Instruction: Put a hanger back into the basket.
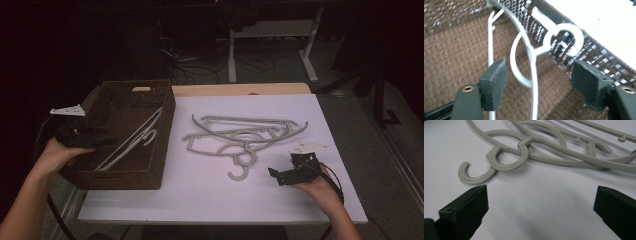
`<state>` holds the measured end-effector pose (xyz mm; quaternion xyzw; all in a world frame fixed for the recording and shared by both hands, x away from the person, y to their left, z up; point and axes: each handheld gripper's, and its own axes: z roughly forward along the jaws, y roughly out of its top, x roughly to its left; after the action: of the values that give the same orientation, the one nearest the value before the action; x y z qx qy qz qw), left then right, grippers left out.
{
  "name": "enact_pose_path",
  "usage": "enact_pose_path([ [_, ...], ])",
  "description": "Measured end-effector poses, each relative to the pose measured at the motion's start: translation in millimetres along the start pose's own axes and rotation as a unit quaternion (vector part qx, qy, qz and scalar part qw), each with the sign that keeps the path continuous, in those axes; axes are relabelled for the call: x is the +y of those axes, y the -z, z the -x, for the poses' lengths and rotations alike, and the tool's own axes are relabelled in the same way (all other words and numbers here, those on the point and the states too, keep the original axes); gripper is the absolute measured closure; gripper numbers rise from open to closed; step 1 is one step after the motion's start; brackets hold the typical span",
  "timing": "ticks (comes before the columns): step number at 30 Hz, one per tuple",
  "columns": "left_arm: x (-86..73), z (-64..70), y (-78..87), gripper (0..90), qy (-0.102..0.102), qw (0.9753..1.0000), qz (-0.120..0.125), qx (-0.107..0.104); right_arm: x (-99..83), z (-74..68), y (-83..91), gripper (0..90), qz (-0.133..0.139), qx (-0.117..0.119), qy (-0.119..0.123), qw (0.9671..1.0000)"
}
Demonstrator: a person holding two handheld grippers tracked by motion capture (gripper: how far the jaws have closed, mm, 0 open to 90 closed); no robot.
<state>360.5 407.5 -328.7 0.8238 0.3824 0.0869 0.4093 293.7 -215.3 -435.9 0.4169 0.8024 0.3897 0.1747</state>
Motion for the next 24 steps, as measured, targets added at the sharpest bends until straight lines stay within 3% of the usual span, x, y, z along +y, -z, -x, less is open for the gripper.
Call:
enact_pose_path([
  [7, 20.7, 23.4, -2.5, 16.5, -0.021, 0.9989, 0.035, -0.023, 1.5, 0.8, 0.4, 0.0, 0.002, -0.001, -0.004, 1.0],
  [12, 37.8, 41.7, -8.5, 12.1, -0.039, 0.9967, 0.059, -0.04, 3.8, -0.2, 2.2, 0.0, 0.006, -0.002, -0.002, 1.0],
  [19, 54.9, 68.2, -22.8, 1.1, -0.05, 0.9941, 0.074, -0.061, 4.2, -0.2, 0.9, 0.0, 0.003, 0.002, -0.001, 1.0],
  [20, 60.4, 78.6, -29.6, 1.0, -0.056, 0.993, 0.077, -0.069, 3.8, -0.2, 1.1, 0.0, 0.003, 0.002, 0.0, 1.0],
  [24, 68.0, 95.0, -40.7, 0.0, -0.064, 0.9907, 0.085, -0.084, 3.7, -0.1, 2.5, 0.0, 0.007, 0.004, 0.001, 1.0],
])
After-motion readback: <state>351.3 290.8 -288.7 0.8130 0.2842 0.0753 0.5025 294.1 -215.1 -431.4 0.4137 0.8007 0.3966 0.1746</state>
